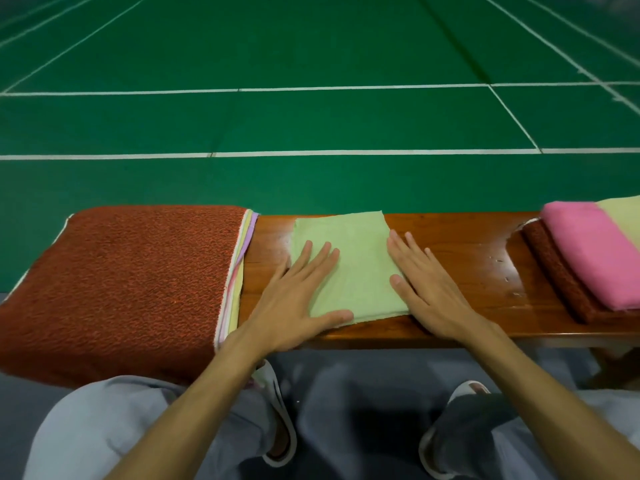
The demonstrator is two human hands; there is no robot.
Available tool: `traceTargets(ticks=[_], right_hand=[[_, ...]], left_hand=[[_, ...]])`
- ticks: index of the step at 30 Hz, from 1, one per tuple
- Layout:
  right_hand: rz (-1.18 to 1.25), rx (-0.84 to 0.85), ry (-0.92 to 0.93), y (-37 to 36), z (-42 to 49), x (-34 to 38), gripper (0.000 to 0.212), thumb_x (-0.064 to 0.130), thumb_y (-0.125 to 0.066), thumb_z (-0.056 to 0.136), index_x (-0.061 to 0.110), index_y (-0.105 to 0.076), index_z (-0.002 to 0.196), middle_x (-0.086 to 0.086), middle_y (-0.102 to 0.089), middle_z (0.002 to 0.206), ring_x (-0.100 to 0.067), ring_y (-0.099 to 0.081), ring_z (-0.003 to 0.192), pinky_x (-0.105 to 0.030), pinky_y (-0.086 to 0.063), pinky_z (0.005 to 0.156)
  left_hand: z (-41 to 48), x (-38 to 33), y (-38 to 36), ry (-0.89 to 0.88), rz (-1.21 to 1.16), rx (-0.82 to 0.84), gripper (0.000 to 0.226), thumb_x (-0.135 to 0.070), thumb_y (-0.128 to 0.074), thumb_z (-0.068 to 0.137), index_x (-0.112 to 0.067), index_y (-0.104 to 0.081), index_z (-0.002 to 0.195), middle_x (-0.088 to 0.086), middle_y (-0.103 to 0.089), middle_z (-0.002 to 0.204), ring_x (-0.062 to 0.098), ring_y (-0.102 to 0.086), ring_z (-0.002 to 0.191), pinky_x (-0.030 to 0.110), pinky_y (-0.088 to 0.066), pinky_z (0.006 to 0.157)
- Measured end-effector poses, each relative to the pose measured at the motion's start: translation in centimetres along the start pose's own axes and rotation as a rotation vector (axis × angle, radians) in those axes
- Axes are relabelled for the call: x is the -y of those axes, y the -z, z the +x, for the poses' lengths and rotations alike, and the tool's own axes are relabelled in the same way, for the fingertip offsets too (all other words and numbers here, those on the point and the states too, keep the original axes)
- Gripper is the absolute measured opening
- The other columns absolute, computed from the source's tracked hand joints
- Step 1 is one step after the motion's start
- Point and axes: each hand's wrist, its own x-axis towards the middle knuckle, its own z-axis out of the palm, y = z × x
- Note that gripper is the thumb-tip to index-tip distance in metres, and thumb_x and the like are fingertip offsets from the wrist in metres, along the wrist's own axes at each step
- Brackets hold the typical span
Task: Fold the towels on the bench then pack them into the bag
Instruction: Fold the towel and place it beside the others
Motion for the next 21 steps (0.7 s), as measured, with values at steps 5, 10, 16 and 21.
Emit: traceTargets(ticks=[5, 10, 16, 21], right_hand=[[-0.125, 0.159, 0.100, 0.4, -2.1, 1.2, 0.109, 0.092, -0.037, 0.082, 0.032, 0.005, 0.162, 0.016, 0.012, 0.169, -0.009, 0.019, 0.155, -0.047, 0.002, 0.128], [-0.234, 0.091, 0.148, 0.6, -3.4, 1.4, 0.109, 0.059, -0.080, 0.075, 0.027, -0.022, 0.161, 0.007, -0.014, 0.168, -0.024, 0.008, 0.158, -0.052, -0.004, 0.127], [-0.043, 0.133, 0.026, 3.9, -4.2, 3.2, 0.034, 0.034, -0.077, 0.081, 0.036, -0.075, 0.115, 0.017, -0.061, 0.136, -0.008, -0.041, 0.138, -0.040, -0.040, 0.114], [0.385, 0.097, -0.037, 6.3, -2.4, 4.1, 0.010, 0.022, -0.067, 0.091, 0.024, -0.074, 0.097, 0.009, -0.073, 0.092, -0.006, -0.067, 0.088, -0.040, -0.058, 0.075]], left_hand=[[-1.3, -0.4, -0.9, -0.090, 0.243, 0.106, 0.136, -0.079, -0.070, 0.072, -0.025, 0.015, 0.163, -0.009, 0.024, 0.169, 0.017, 0.027, 0.154, 0.047, 0.004, 0.127], [-2.9, 0.4, -0.8, -0.109, 0.061, -0.031, 0.109, -0.036, -0.086, 0.074, -0.025, -0.024, 0.163, -0.009, -0.017, 0.170, 0.012, -0.008, 0.158, 0.043, -0.029, 0.125], [-4.1, -0.3, 1.9, -0.060, -0.292, -0.155, 0.047, -0.016, -0.071, 0.078, -0.031, -0.076, 0.122, -0.017, -0.067, 0.130, 0.001, -0.056, 0.130, 0.032, -0.055, 0.100], [-2.8, -0.8, 3.1, 0.167, -0.820, -0.073, 0.021, -0.010, -0.074, 0.092, -0.022, -0.077, 0.109, -0.011, -0.078, 0.107, 0.009, -0.072, 0.104, 0.021, -0.054, 0.087]])
